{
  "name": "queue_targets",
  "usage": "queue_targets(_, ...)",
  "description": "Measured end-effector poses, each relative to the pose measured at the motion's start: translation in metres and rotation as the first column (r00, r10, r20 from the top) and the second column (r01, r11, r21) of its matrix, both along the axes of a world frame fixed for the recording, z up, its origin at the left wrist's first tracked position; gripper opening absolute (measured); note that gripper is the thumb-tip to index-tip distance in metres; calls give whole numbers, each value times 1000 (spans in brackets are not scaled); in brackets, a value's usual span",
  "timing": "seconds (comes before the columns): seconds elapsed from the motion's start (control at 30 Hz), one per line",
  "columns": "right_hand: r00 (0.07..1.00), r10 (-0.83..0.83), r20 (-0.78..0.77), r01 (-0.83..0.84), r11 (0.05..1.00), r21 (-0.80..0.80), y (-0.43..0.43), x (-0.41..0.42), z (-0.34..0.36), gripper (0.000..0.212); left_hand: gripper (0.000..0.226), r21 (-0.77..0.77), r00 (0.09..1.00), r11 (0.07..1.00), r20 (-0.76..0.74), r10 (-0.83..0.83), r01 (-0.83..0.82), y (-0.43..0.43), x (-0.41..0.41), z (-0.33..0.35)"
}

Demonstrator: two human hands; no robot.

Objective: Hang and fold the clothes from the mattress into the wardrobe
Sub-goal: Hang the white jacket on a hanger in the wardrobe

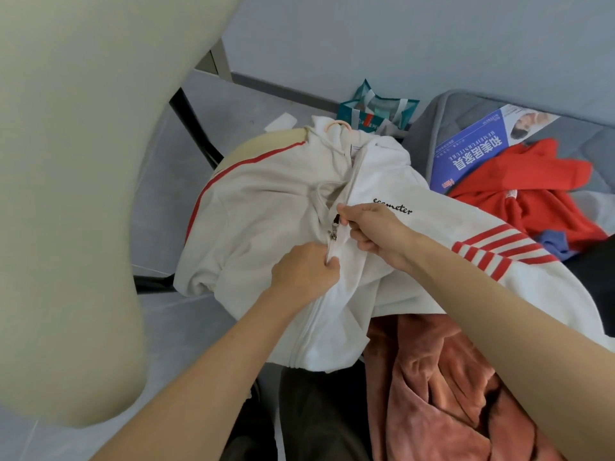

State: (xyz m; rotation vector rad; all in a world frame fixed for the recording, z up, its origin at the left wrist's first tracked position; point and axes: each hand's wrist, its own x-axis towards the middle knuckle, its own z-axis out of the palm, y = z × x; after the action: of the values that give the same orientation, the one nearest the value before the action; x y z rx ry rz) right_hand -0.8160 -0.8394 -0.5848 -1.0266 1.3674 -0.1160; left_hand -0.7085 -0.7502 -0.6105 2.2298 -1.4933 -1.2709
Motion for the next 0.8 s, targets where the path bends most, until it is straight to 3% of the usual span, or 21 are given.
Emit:
queue_targets(0.3, 992, -94, -87, 92, 995, -24, -12, 10, -8, 41, 38, 77, 987, 993, -140, -77, 88, -15, 17, 9)
queue_targets(0.4, 955, -264, -135, 263, 964, -22, -21, 5, -14, 39, 33, 150, 964, 972, -224, -145, 181, -8, 16, 12)
queue_targets(0.43, 933, -321, -165, 316, 947, -55, -29, 1, -13, 38, 31, 192, 949, 957, -269, -162, 217, -2, 13, 12)
queue_targets(0.5, 923, -303, -236, 271, 949, -160, -46, -7, -12, 37, 29, 267, 934, 930, -317, -162, 252, 11, 7, 11)
queue_targets(0.57, 943, -247, -224, 216, 964, -155, -51, -10, -10, 36, 30, 264, 959, 935, -219, -179, 235, 16, 2, 5)
queue_targets(0.67, 981, -135, -139, 126, 989, -76, -39, -6, -10, 32, 43, 126, 995, 988, 23, -95, 92, 4, -1, 0)
queue_targets(0.8, 992, -56, -117, 47, 996, -75, -35, -11, -4, 34, 50, -20, 986, 1000, 164, -13, 16, -36, -7, 3)
